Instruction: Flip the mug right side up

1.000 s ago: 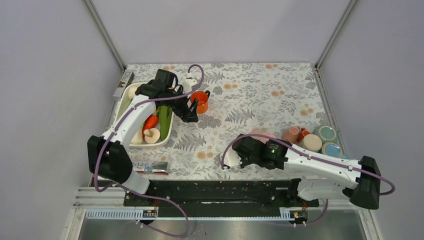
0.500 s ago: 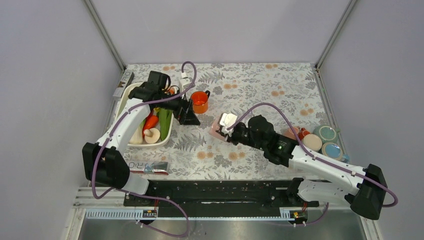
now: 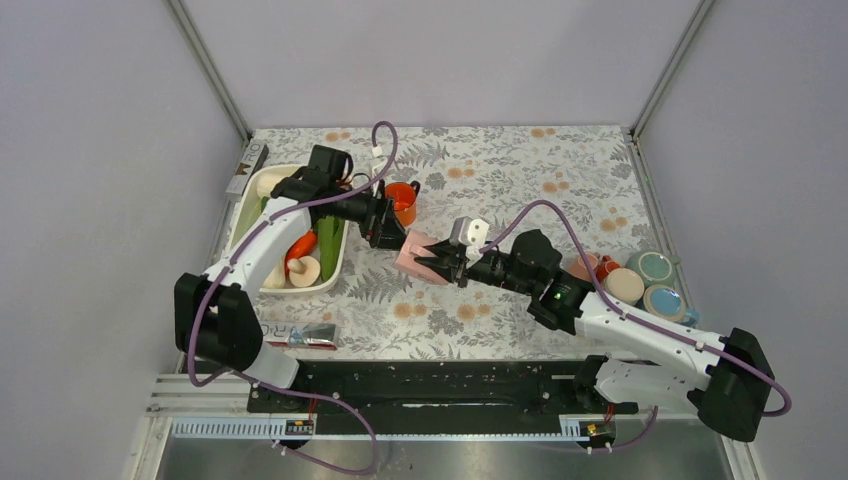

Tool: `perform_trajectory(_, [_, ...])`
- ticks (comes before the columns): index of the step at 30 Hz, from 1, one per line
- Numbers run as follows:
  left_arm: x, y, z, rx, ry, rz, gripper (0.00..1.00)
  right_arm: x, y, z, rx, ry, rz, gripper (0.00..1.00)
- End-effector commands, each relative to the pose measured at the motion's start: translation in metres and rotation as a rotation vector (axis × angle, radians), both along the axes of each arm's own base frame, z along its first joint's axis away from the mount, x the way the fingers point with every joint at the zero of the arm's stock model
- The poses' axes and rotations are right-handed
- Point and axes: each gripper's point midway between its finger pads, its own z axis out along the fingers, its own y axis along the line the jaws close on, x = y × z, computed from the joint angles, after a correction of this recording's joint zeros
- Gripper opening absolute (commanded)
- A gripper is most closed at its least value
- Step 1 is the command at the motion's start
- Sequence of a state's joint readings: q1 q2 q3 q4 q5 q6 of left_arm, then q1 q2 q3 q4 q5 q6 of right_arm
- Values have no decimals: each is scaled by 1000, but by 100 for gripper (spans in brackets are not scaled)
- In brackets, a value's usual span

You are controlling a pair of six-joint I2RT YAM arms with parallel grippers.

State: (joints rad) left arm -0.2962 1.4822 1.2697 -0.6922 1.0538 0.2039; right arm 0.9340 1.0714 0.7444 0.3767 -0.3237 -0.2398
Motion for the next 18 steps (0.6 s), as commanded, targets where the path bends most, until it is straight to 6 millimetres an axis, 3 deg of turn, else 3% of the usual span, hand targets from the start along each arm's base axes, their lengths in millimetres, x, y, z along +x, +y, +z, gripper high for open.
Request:
perform_trajectory(1, [-20,-22,13,-69,-12,-124,91,-3,-5,66,199,-132,20,0])
perform_trajectory(4, [-44,-32,9,-76,-24,-198,85,4,-11,70,229,-129,7,0])
perform_trajectory(6, [-48,-35,18,-107,-35,-214,55,9,-14,68,239,-118,0,0])
perform_trajectory(8, [-43,-35,26,-103,-52,-185,16,14,-16,62,233,-105,-9,0])
perform_trajectory(9, [-40,-36,29,-101,-62,-168,2,16,-15,57,226,-92,-11,0])
perform_trajectory(14, [-10,-32,38,-18,-87,23,0,36,-20,36,229,-28,-102,1])
perform_trajectory(15, [0,-29,37,24,-98,74,0,45,-25,33,239,-12,-154,15])
perform_trajectory(16, [11,-25,35,66,-112,129,0,56,-31,28,252,14,-220,44])
perform_trajectory(18, [34,-18,32,140,-135,230,0,71,-41,17,262,46,-316,79])
